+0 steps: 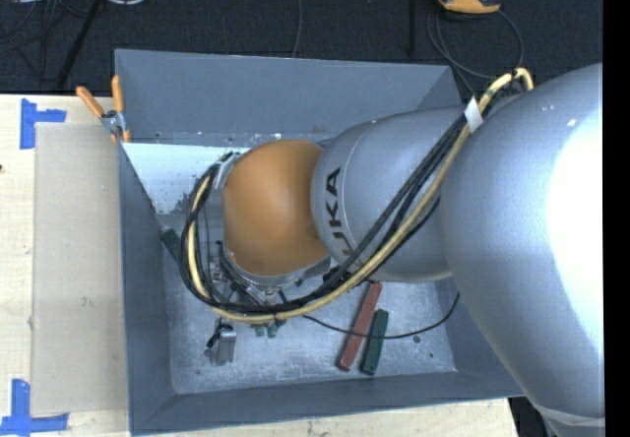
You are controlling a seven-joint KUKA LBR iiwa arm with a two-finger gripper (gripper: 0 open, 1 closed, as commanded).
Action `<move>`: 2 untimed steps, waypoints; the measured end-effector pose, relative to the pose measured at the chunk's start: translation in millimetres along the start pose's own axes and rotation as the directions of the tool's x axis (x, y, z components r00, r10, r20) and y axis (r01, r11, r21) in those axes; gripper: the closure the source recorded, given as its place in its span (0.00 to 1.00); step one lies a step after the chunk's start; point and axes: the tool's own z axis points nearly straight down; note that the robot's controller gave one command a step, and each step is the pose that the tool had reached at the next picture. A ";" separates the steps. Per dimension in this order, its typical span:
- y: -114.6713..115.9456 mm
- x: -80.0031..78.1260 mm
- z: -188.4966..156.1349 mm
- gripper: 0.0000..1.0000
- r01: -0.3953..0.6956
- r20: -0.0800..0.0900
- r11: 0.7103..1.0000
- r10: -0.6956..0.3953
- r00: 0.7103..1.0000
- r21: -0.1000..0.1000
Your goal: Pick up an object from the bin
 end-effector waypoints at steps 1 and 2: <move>-68.0 39.1 -105.4 0.00 0.320 0.011 0.948 -0.320 0.947 0.001; -166.1 11.2 -3.9 0.00 0.291 0.001 0.957 -0.291 0.957 0.003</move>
Offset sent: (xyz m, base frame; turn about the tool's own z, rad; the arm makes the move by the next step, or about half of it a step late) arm -0.0387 -0.0677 0.1056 -0.3275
